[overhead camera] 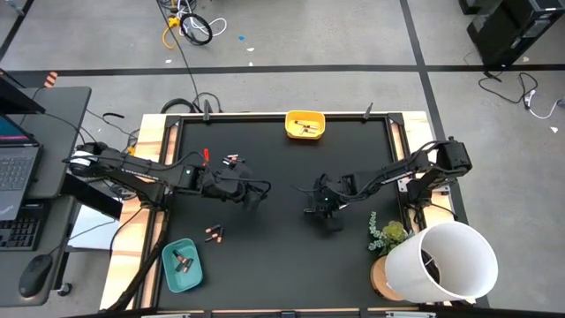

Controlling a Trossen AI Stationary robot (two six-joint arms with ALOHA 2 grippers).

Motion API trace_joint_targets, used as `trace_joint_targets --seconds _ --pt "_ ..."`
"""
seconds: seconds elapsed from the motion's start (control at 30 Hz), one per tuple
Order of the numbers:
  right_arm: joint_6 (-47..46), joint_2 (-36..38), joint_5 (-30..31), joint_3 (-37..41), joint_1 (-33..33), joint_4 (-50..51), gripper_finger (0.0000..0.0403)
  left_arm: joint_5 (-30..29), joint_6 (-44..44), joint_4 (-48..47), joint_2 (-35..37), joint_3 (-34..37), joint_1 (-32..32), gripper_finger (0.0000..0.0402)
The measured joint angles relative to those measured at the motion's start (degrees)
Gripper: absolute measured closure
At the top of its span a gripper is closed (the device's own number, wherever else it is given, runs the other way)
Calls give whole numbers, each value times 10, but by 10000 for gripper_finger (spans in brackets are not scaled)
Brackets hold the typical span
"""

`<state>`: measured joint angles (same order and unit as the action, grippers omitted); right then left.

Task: Sort batteries
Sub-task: Put the black battery into the green bin

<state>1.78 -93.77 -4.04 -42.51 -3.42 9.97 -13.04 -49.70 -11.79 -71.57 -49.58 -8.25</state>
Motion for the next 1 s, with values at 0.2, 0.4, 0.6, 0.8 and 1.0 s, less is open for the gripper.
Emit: trace_joint_targets --seconds 0.2,0.4,0.6,0.8,1.0 --pt "-14 -18 18 25 -1 -35 308 0 2 0 0 0 0 255" --pt "-17 -29 22 20 -2 -46 381 -4 1 2 0 0 0 255" --pt "-37 -17 21 1 -2 -32 381 -4 0 3 0 0 0 255" --pt "-33 -14 36 -34 -1 -28 396 -4 0 9 0 0 0 255" --pt "-38 -12 37 -43 2 -27 398 -4 -1 12 0 0 0 255"
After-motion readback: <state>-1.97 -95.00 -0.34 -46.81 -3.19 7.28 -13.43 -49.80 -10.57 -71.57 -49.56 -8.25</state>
